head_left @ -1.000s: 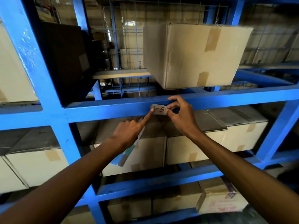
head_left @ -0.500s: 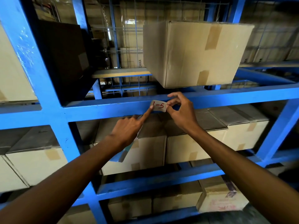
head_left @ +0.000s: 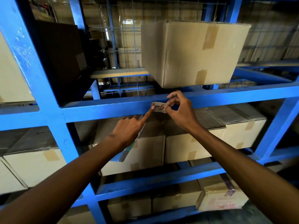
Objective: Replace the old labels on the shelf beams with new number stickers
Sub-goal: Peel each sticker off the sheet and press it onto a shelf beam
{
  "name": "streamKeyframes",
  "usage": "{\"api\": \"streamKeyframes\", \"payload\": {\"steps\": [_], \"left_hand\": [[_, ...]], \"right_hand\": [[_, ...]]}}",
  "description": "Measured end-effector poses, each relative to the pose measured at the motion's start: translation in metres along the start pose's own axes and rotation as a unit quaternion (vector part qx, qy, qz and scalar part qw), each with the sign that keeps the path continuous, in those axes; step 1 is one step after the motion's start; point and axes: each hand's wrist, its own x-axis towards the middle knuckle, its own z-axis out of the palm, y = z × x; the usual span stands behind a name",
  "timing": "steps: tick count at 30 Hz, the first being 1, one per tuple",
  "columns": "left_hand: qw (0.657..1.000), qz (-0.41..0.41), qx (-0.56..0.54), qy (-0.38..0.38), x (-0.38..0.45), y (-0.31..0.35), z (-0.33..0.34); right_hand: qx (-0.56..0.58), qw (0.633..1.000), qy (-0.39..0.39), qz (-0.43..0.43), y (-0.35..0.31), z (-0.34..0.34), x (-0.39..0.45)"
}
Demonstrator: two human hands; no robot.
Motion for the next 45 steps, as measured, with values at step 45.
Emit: {"api": "streamKeyframes", "payload": {"steps": [45], "left_hand": [[0.999,0.007,0.018,0.037,-0.004,-0.008,0.001]], "right_hand": [[-0.224,0.972,0.074,0.019,0.008,-0.011,0.009]]}}
